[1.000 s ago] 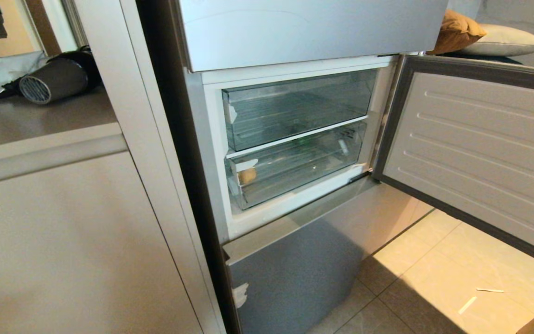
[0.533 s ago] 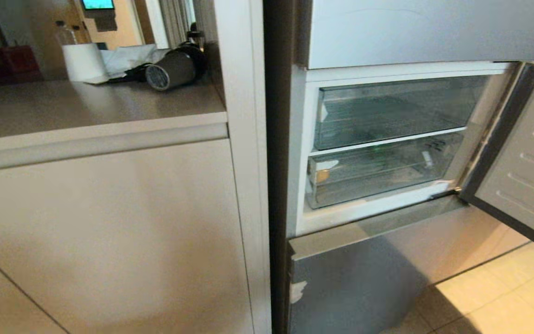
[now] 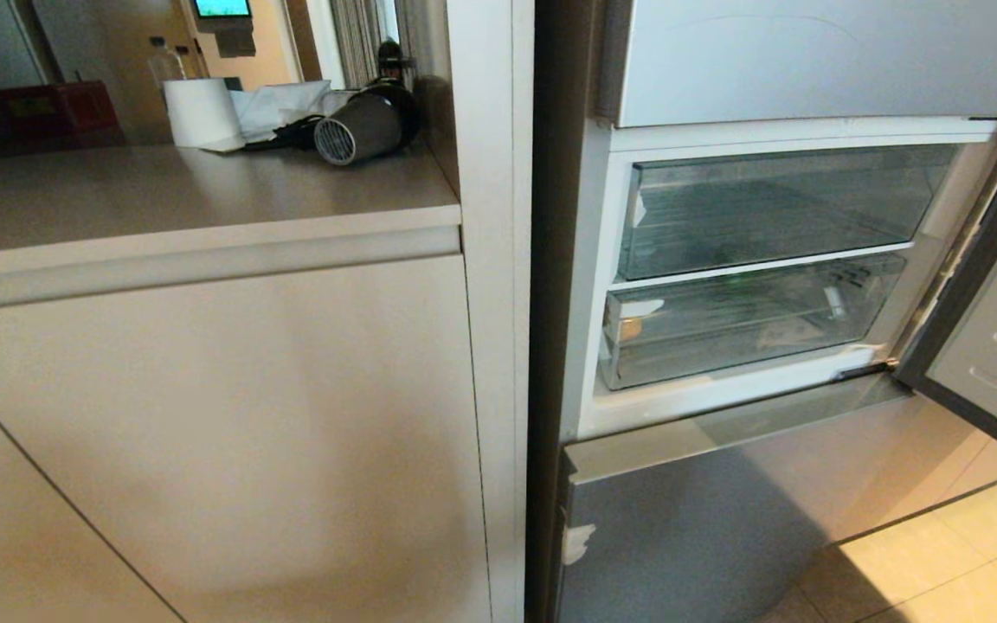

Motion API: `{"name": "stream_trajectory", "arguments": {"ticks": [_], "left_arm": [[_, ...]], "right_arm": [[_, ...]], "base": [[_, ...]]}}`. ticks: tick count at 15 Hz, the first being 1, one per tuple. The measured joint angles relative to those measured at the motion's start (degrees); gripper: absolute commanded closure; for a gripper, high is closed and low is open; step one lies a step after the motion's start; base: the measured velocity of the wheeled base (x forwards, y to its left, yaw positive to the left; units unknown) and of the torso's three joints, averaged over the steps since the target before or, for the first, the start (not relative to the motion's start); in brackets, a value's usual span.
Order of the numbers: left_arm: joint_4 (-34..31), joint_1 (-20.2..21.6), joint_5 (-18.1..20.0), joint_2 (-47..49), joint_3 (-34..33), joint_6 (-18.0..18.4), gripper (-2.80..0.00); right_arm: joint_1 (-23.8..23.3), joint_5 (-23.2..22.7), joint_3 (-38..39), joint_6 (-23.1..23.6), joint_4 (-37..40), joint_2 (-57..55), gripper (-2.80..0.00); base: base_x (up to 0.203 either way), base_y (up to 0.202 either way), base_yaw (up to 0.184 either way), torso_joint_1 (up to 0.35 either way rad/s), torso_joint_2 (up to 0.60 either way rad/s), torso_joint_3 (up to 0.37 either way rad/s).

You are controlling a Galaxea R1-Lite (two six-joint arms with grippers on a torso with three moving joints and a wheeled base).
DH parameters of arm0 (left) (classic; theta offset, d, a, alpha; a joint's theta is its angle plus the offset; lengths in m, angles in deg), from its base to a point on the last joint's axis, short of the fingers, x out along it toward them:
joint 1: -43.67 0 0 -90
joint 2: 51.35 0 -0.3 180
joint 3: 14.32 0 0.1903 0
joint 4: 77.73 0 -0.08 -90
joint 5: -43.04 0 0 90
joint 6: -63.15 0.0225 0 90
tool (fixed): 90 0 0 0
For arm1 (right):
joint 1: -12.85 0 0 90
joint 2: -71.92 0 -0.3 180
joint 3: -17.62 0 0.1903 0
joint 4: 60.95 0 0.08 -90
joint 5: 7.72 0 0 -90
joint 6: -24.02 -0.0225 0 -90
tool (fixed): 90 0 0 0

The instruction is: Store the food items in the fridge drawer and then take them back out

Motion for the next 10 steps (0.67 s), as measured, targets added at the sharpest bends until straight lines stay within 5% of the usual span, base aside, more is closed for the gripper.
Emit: {"name": "stream_trajectory", "arguments": {"ticks": [5, 9, 10], "left_arm": [[0.0, 0.0, 0.0, 0.0, 0.0, 0.0, 0.0], [0.0, 0.0, 0.0, 0.0, 0.0, 0.0, 0.0], [0.0, 0.0, 0.0, 0.0, 0.0, 0.0, 0.0]], "right_arm": [[0.8, -1.8, -12.8, -3.0, 5.3, -6.0, 0.0], [9.4, -4.6, -17.2, -7.7, 3.0, -23.1, 0.0], [11.2, -4.8, -16.8, -8.6, -0.3, -28.1, -2.8]], "base": [[0.0, 0.0, 0.0, 0.0, 0.0, 0.0], [0.0, 0.0, 0.0, 0.0, 0.0, 0.0], [0.0, 0.0, 0.0, 0.0, 0.0, 0.0]]}}
